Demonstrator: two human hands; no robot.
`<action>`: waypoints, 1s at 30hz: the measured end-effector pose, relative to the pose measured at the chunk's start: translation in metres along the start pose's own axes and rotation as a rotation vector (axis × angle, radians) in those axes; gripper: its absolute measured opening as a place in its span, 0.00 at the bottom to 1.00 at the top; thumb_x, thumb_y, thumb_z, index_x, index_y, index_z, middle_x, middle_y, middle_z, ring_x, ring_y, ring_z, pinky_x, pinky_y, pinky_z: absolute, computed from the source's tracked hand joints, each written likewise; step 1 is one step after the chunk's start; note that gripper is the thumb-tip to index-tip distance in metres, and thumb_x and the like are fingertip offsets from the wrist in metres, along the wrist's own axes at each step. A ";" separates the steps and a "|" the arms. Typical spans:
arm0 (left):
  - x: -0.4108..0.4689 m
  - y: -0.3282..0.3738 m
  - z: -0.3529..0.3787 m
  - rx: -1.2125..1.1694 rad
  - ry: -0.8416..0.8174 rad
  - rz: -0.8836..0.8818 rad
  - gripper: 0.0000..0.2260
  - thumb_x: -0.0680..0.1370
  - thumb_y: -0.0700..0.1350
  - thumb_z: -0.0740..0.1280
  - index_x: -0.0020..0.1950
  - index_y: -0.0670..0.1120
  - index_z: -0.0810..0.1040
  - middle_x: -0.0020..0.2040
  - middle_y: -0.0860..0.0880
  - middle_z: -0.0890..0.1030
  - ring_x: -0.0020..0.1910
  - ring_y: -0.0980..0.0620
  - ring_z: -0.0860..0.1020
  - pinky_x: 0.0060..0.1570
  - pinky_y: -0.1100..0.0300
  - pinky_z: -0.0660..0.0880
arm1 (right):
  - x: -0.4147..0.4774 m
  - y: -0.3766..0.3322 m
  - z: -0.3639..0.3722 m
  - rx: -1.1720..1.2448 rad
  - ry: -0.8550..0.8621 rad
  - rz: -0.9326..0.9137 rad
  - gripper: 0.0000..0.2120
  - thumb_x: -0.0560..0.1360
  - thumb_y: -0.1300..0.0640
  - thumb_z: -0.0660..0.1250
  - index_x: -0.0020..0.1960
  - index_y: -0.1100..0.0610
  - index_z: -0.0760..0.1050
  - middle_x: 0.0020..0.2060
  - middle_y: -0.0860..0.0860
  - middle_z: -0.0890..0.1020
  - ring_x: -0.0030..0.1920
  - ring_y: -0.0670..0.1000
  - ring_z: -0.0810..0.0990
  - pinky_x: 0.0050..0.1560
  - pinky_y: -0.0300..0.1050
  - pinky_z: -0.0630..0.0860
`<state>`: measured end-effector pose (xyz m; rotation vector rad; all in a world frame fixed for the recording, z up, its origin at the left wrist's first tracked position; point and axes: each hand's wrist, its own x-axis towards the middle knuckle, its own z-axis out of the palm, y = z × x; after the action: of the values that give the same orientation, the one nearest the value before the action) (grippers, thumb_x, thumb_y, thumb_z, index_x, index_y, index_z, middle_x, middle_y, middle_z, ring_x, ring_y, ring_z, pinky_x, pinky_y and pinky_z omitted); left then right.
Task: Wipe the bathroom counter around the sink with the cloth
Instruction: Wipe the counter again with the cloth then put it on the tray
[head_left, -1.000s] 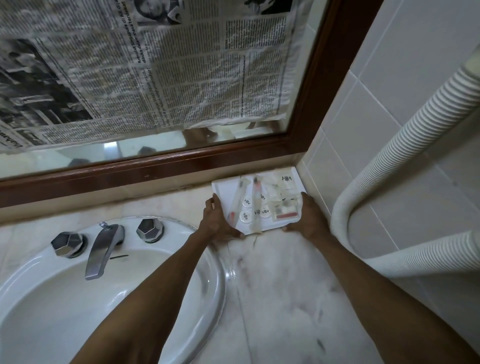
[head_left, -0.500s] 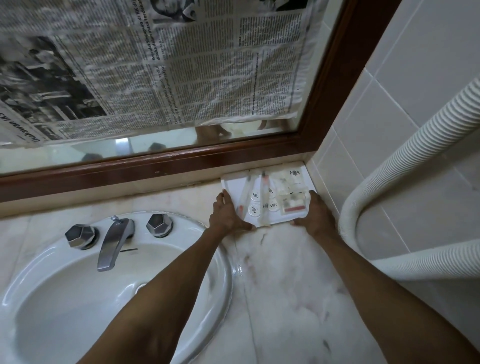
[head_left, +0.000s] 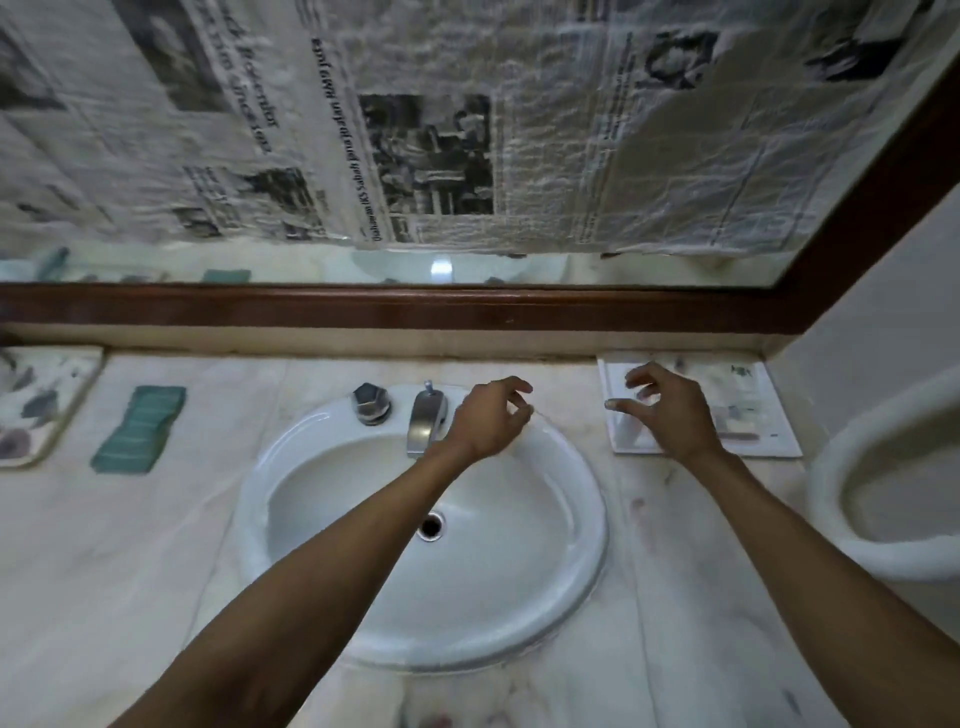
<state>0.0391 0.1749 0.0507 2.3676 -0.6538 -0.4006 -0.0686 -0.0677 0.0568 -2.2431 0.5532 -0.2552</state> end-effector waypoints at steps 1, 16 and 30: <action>-0.012 -0.015 -0.017 0.012 0.028 0.004 0.12 0.78 0.51 0.67 0.61 0.53 0.80 0.48 0.55 0.86 0.49 0.50 0.83 0.53 0.53 0.77 | -0.002 -0.021 0.017 0.009 -0.017 -0.021 0.18 0.63 0.47 0.81 0.48 0.51 0.79 0.44 0.46 0.84 0.42 0.48 0.82 0.46 0.48 0.78; -0.193 -0.272 -0.211 0.003 0.335 -0.303 0.13 0.78 0.50 0.64 0.63 0.54 0.79 0.46 0.61 0.82 0.49 0.53 0.81 0.47 0.57 0.74 | -0.090 -0.269 0.299 0.013 -0.316 -0.293 0.08 0.77 0.47 0.68 0.46 0.52 0.79 0.39 0.43 0.82 0.40 0.45 0.81 0.46 0.43 0.78; -0.179 -0.427 -0.250 0.094 0.393 -0.490 0.25 0.82 0.54 0.64 0.75 0.44 0.67 0.74 0.42 0.69 0.73 0.40 0.68 0.67 0.48 0.69 | -0.053 -0.319 0.465 -0.048 -0.538 -0.291 0.10 0.78 0.46 0.65 0.52 0.52 0.77 0.48 0.46 0.82 0.46 0.49 0.79 0.51 0.49 0.76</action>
<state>0.1487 0.6841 -0.0210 2.5819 0.0965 -0.0980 0.1458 0.4516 -0.0135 -2.3044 -0.0543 0.2197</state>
